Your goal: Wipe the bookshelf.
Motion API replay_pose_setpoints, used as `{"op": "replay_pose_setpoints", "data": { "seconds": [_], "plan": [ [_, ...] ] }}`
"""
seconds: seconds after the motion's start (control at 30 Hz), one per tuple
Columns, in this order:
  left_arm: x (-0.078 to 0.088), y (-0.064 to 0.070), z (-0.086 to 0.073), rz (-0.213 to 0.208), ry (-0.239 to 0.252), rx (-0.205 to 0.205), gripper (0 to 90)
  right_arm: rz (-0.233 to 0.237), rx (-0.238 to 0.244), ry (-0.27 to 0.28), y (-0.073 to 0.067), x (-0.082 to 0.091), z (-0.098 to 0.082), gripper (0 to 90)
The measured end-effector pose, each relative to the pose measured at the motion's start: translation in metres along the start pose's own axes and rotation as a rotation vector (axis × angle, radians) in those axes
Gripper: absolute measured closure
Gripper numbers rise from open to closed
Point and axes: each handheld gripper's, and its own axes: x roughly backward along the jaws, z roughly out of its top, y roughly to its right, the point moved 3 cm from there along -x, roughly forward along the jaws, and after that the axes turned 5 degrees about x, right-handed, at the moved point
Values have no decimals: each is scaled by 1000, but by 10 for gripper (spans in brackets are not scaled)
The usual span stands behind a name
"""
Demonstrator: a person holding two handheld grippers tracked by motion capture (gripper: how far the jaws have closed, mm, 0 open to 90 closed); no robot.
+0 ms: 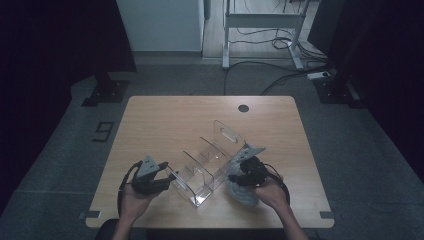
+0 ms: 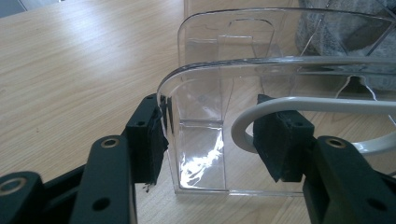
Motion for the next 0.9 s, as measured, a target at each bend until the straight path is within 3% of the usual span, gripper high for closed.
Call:
{"op": "replay_pose_setpoints", "data": {
  "seconds": [0.3,0.73,0.9],
  "plan": [
    [-1,1,1,2,-1,3,458,14,-8,-27,9,-15,-4,628],
    [-4,1,2,14,9,12,457,-5,-42,-100,19,-43,-12,631],
    [-5,0,2,18,16,14,456,-12,-44,-104,19,-45,-12,630]
  ]
}}
